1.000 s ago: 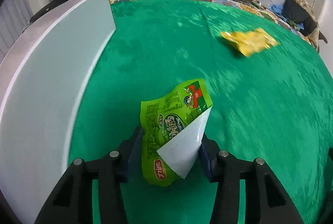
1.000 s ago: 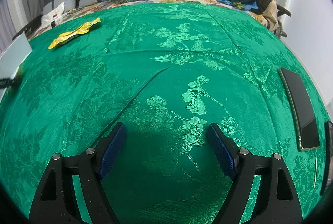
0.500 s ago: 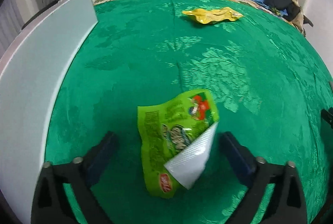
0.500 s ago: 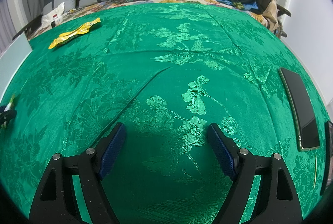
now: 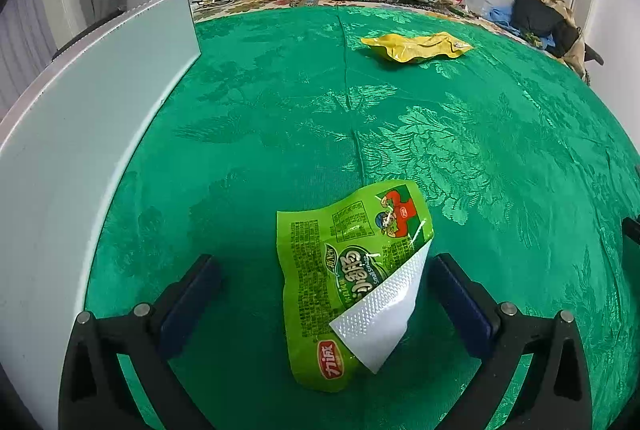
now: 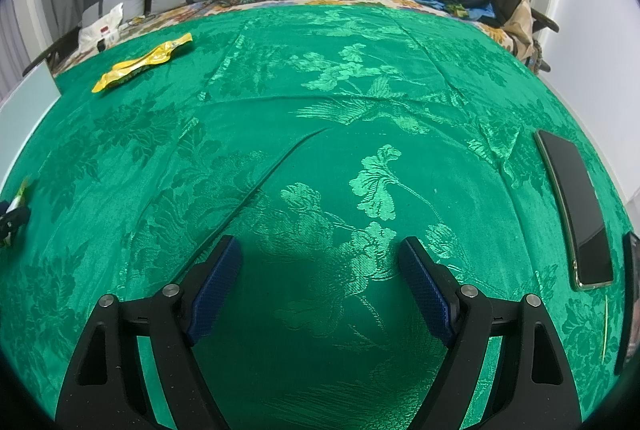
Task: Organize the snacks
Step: 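Reach right tool toward the long yellow packet while left tool holds the green bag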
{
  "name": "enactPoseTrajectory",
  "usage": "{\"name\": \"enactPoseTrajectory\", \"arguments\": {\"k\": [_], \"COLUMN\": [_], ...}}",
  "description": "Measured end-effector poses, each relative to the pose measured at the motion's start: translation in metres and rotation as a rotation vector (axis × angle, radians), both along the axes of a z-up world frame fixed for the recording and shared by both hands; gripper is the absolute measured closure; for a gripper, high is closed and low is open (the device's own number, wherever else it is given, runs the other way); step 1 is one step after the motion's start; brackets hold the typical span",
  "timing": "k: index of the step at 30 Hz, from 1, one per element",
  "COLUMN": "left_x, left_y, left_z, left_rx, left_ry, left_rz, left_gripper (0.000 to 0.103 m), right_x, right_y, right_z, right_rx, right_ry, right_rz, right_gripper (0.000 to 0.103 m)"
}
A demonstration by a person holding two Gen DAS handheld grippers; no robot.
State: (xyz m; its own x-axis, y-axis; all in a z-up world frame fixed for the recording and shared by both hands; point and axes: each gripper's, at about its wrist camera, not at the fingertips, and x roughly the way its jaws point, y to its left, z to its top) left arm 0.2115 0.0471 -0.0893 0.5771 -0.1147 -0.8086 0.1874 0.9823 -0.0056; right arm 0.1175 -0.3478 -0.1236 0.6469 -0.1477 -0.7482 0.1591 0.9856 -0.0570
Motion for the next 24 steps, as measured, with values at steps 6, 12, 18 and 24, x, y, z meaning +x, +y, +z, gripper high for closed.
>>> {"name": "enactPoseTrajectory", "arguments": {"k": [6, 12, 18, 24], "left_x": [0.0, 0.0, 0.0, -0.001], "left_y": [0.0, 0.0, 0.0, -0.001], "left_z": [0.0, 0.0, 0.0, 0.0], "left_rx": [0.0, -0.001, -0.001, -0.002], "left_ry": [0.0, 0.0, 0.0, 0.0], "left_rz": [0.0, 0.0, 0.0, 0.0], "left_gripper": [0.0, 0.0, 0.0, 0.0], "right_x": [0.042, 0.154, 0.269, 0.306], "right_y": [0.02, 0.081, 0.134, 0.167], "right_z": [0.016, 0.039, 0.023, 0.009], "right_rx": [0.094, 0.379, 0.526, 0.455], "right_ry": [0.13, 0.179, 0.27, 0.2], "right_rz": [0.05, 0.152, 0.067, -0.087], "right_gripper": [0.018, 0.019, 0.019, 0.017]}}
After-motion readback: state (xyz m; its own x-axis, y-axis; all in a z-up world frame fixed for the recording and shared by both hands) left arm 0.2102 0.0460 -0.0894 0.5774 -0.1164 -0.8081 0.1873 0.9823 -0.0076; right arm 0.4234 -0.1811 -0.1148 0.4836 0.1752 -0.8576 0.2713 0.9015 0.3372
